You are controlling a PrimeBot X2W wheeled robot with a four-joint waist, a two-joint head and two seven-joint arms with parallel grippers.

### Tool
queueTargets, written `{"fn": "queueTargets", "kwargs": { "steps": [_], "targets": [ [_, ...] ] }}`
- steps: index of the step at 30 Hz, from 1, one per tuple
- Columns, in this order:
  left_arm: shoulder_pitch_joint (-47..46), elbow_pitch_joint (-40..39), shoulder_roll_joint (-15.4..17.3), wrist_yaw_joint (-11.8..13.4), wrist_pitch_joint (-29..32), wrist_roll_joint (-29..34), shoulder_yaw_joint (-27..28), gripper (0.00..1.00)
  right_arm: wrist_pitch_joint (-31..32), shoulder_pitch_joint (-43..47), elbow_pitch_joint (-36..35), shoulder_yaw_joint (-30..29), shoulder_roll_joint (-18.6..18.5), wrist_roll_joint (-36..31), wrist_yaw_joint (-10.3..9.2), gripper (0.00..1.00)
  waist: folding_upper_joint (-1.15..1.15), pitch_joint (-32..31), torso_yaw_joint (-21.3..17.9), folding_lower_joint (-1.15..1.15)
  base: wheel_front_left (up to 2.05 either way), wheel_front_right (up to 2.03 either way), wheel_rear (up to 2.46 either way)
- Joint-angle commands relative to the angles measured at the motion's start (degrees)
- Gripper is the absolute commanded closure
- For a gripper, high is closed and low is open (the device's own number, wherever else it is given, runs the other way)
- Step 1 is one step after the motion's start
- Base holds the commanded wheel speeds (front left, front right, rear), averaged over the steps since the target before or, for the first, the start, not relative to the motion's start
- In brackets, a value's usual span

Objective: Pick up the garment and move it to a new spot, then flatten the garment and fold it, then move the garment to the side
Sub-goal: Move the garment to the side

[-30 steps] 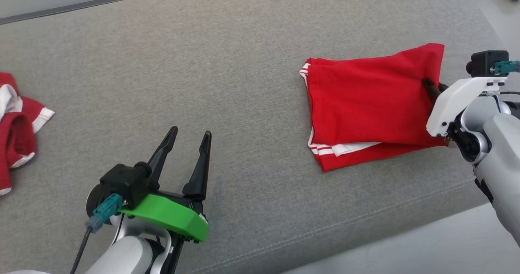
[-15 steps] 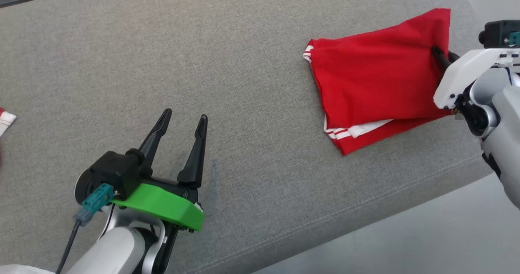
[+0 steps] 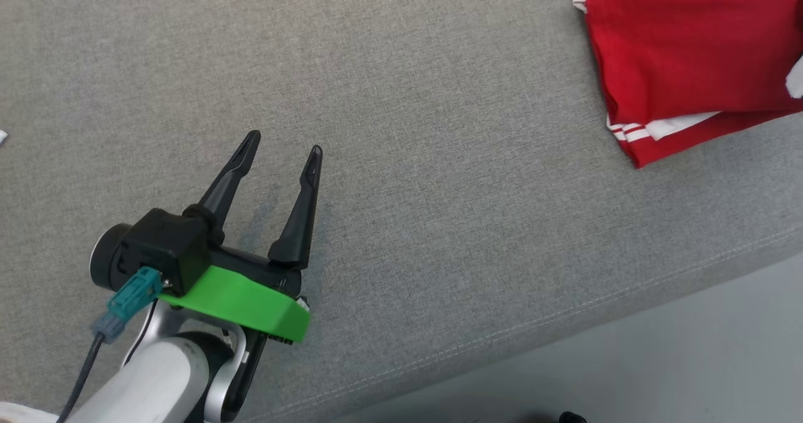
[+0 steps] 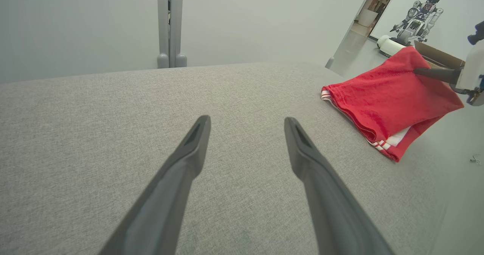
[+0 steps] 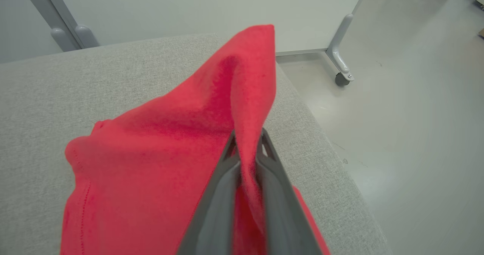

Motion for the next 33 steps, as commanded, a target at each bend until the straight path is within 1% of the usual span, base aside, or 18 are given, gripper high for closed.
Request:
{"fn": "queueTargets", "kwargs": {
  "steps": [1,7,14,18,20,21,22,26,30,33],
  "targets": [
    [-1.3,-0.7,0.6,0.5,0.6,0.6,-0.1,0.0,-0.9,-1.4,0.4,0.1,-0.9,-0.5,-0.1,1.0,0.0,2.4,1.1,0.0,0.0,0.0,0.0],
    [-3.0,-3.4,2.0,1.5,3.0,2.0,-0.1,0.0,-4.0,-4.5,2.7,1.1,-2.8,-2.3,-0.1,1.0,0.0,5.6,1.8,0.0,0.0,0.0,0.0],
    [-4.1,-5.3,2.9,2.4,5.1,3.4,-0.7,0.0,-7.8,-7.4,7.0,2.9,-2.5,-4.7,-0.1,1.0,0.0,7.9,2.5,0.0,0.0,0.0,0.0],
    [-4.5,-6.6,3.6,3.0,6.2,4.0,-0.7,0.0,-9.9,-8.7,11.0,3.3,-2.6,-5.7,-0.1,1.0,0.0,8.8,2.7,0.0,0.0,0.0,0.0],
    [-4.6,-7.0,3.6,3.2,6.5,4.1,-0.8,0.0,-11.0,-9.4,12.9,2.9,-2.7,-6.1,-0.1,0.56,0.0,9.0,2.7,0.0,0.0,0.0,0.0],
    [-4.7,-7.2,3.6,3.3,6.7,4.2,-0.8,0.0,-11.6,-9.7,13.4,3.0,-2.8,-6.7,-0.1,0.2,0.0,9.1,2.7,0.0,0.0,0.0,0.0],
    [-4.8,-7.4,3.7,3.4,6.9,4.3,-0.9,0.0,-12.2,-9.8,14.1,3.0,-2.9,-7.1,-0.1,0.0,0.0,9.2,2.7,0.0,0.0,0.0,0.0],
    [-5.1,-7.7,3.6,3.6,7.1,4.7,-0.9,0.0,-13.8,-10.7,15.4,2.7,-3.6,-9.5,-0.1,0.0,0.0,9.3,2.4,0.0,0.0,0.0,0.0],
    [-5.2,-7.6,3.5,3.8,6.9,4.5,-0.8,0.0,-14.1,-10.8,15.4,2.0,-2.4,-10.1,-0.1,0.0,0.0,9.2,2.0,0.0,0.0,0.0,0.0],
    [-5.1,-7.0,3.0,3.5,6.3,4.0,-0.7,0.0,-14.2,-10.0,13.6,1.5,-1.8,-10.4,-0.1,0.0,0.0,8.6,1.7,0.0,0.0,0.0,0.0]
  ]
}}
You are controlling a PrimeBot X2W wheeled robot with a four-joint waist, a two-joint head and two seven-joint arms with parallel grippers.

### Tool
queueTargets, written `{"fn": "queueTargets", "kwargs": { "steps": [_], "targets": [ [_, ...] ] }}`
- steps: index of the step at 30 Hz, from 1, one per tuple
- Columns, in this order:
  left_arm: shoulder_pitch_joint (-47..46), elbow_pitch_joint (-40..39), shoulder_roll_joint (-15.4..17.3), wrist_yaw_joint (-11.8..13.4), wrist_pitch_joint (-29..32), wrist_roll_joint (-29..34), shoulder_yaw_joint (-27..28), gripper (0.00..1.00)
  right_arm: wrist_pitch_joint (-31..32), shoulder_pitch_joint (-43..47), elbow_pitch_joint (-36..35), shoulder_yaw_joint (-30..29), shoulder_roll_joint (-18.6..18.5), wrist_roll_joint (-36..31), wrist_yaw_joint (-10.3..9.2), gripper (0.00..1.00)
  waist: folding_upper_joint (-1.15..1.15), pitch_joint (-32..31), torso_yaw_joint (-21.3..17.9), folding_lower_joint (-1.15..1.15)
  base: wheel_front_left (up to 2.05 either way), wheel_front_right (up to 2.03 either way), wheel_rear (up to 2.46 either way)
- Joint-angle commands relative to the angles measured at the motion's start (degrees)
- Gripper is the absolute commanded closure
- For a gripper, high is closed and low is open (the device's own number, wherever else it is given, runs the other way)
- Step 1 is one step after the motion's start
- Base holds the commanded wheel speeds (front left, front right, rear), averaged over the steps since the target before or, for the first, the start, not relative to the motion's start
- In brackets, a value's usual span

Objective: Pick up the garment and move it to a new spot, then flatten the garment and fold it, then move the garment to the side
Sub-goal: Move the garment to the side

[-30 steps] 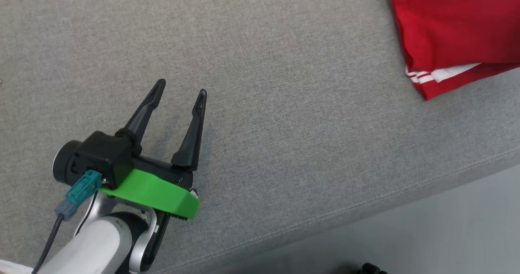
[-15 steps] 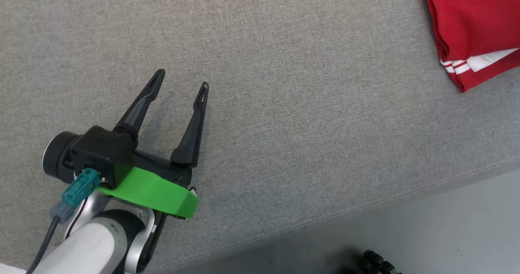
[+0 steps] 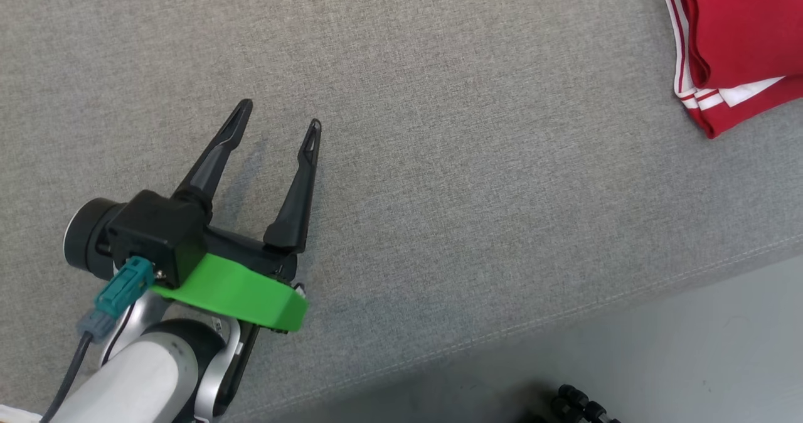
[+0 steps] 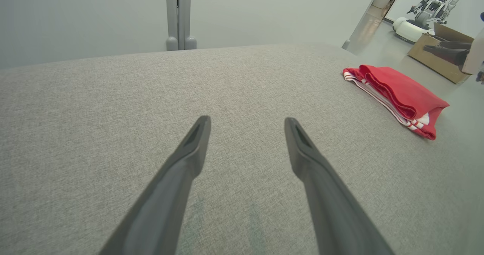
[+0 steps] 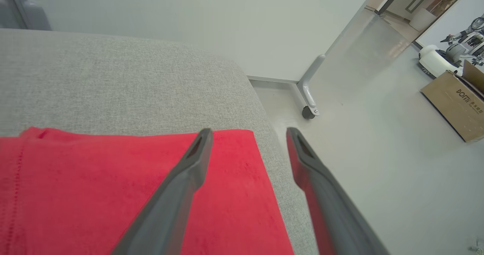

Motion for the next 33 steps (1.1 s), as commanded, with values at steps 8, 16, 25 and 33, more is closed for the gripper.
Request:
{"fn": "queueTargets", "kwargs": {
  "steps": [8,16,25,33],
  "targets": [
    [-1.5,4.5,0.5,-1.6,-3.0,-1.0,1.7,0.0,-0.2,5.5,-7.0,-0.4,0.6,0.1,-0.1,0.0,0.0,-4.3,0.2,0.0,0.0,0.0,0.0],
    [0.9,12.7,-1.4,-3.1,-8.1,-5.0,4.6,0.0,-0.2,11.0,-11.8,-3.4,2.2,-2.0,-0.1,0.0,0.0,-11.9,2.2,0.0,0.0,0.0,0.0],
    [7.4,22.5,-3.3,-3.9,-14.1,-10.2,7.9,0.0,-0.2,18.7,-16.7,-10.5,6.6,-8.3,-0.11,0.0,0.0,-21.9,4.9,0.0,0.0,0.0,0.0],
    [16.0,25.8,-3.8,-3.1,-18.0,-13.7,10.5,0.0,-0.2,28.3,-22.5,-16.7,11.2,-11.2,-0.1,0.0,0.0,-29.6,6.5,0.0,0.0,0.0,0.0]
  ]
}}
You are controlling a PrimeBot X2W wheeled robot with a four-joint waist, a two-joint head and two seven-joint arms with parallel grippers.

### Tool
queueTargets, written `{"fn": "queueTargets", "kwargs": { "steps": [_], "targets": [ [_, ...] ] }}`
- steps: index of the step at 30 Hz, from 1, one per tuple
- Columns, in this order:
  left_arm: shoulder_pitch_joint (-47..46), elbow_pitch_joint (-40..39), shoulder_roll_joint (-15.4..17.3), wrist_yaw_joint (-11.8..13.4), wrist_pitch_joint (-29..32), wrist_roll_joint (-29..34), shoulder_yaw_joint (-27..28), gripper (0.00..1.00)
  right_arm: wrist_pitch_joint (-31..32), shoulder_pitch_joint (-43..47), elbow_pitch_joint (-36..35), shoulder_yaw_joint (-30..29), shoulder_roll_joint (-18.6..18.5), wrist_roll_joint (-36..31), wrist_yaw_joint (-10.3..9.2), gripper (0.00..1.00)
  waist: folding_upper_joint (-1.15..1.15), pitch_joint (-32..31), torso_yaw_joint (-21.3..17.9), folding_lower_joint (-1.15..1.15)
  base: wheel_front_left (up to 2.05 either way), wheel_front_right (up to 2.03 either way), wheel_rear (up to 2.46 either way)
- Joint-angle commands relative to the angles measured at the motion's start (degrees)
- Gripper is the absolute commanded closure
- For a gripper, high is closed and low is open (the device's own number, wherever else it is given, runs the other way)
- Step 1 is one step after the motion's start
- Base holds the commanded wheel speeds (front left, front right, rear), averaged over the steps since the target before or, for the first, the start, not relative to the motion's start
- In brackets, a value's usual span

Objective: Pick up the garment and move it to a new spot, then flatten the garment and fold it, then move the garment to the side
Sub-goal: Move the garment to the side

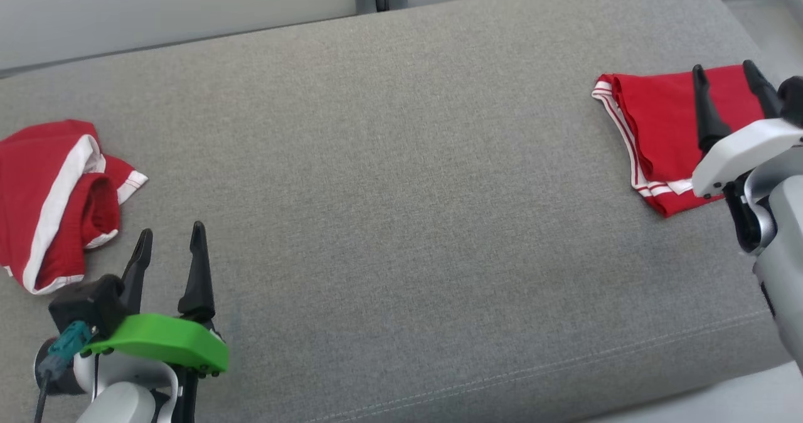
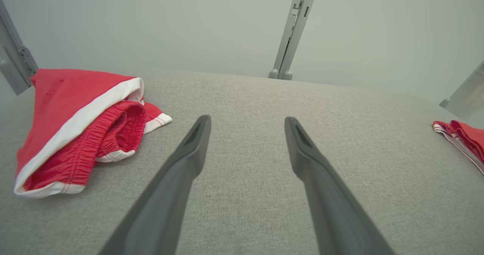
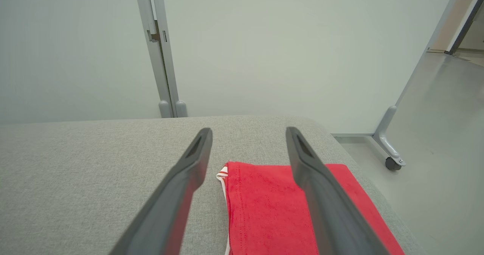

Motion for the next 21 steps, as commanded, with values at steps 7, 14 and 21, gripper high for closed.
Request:
{"fn": "queueTargets", "kwargs": {
  "steps": [7,14,21],
  "targets": [
    [8.0,0.1,0.4,1.4,-2.1,-1.0,2.4,0.0,0.3,9.6,-5.4,-2.1,4.9,-2.7,-0.09,0.0,0.0,-10.3,3.2,0.0,0.0,0.0,0.0],
    [11.0,0.0,-0.5,1.9,-2.6,-0.3,3.1,0.0,1.8,16.8,-11.6,-5.1,8.2,-3.4,-0.09,0.0,0.0,-12.0,4.2,0.0,0.0,0.0,0.0],
    [13.8,-0.4,-0.9,2.5,-2.8,1.3,2.8,0.0,4.0,25.9,-21.1,-8.0,13.1,-6.9,-0.09,0.0,0.0,-12.8,4.7,0.0,0.0,0.0,0.0]
  ]
}}
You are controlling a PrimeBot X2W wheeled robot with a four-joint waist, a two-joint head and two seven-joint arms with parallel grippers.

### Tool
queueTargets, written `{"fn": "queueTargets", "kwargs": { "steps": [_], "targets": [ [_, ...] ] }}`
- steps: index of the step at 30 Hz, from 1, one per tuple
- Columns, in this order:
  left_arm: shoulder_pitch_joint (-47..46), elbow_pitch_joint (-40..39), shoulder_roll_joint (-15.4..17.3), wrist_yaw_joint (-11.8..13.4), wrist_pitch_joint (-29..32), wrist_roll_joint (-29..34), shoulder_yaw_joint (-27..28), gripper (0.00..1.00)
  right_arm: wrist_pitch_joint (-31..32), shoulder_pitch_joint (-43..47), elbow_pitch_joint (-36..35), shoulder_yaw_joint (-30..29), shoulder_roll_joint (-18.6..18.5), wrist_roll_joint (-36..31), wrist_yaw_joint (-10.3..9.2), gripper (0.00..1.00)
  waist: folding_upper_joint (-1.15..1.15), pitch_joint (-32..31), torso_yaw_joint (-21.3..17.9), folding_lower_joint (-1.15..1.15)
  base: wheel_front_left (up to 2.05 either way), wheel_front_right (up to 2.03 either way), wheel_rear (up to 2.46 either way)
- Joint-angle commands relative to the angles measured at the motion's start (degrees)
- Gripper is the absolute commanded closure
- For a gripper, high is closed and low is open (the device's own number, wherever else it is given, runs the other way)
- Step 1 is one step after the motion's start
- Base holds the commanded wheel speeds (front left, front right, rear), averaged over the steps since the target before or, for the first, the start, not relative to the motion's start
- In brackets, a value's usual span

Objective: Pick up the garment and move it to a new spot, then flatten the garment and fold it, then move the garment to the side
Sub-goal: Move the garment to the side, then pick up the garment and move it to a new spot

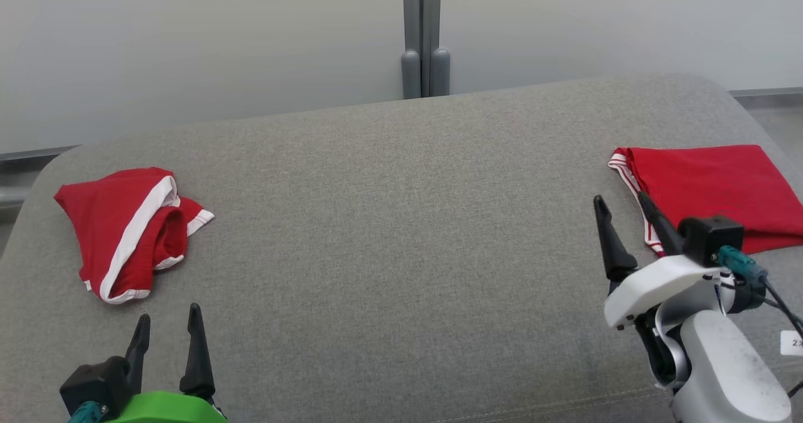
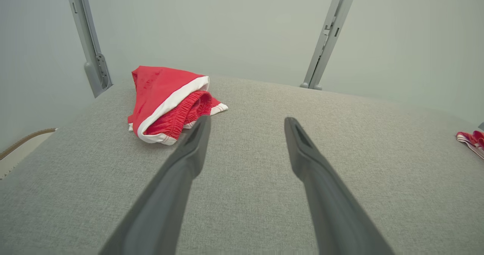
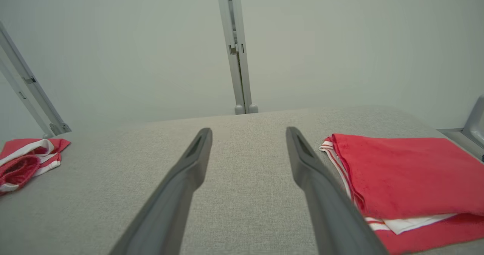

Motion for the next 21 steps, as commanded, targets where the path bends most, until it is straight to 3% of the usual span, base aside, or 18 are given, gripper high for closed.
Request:
{"fn": "queueTargets", "kwargs": {
  "steps": [1,11,21],
  "targets": [
    [1.2,-0.3,-0.3,0.4,-0.3,0.7,0.0,0.0,0.6,1.9,-1.5,-0.2,0.7,-1.0,-0.09,0.0,0.0,-0.2,0.1,0.01,0.0,0.0,0.0],
    [4.2,-1.9,-2.4,0.2,-0.4,2.7,-0.5,0.0,4.5,10.8,-12.9,-1.5,5.5,-5.0,-0.09,0.0,0.0,-0.1,0.0,0.01,0.0,0.0,0.0],
    [4.1,-0.9,-3.2,-0.6,-0.5,4.5,0.7,0.0,6.7,15.3,-17.7,-2.0,7.7,-4.8,-0.08,0.0,0.0,-0.4,0.3,0.01,0.0,0.0,0.0]
  ]
}}
